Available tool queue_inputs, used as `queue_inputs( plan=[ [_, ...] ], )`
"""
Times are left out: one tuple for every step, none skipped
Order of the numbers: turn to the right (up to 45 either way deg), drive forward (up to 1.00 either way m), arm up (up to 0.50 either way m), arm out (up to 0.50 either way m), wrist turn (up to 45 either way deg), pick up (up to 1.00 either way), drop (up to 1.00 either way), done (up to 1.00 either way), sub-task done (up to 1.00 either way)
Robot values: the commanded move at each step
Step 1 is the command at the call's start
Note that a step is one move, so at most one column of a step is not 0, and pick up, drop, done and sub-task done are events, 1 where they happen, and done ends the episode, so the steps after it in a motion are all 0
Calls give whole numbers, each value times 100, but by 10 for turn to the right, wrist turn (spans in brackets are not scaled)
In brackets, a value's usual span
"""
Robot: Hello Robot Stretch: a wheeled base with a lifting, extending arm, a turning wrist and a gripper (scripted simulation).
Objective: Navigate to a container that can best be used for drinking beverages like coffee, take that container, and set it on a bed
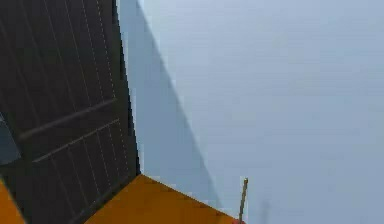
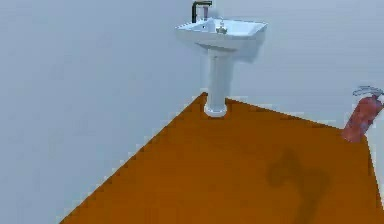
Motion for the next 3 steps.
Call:
queue_inputs(
  plan=[
    [-450, 0, 0, 0, 0, 0, 0, 0, 0],
    [-300, 0, 0, 0, 0, 0, 0, 0, 0],
    [0, 100, 0, 0, 0, 0, 0, 0, 0]
  ],
)
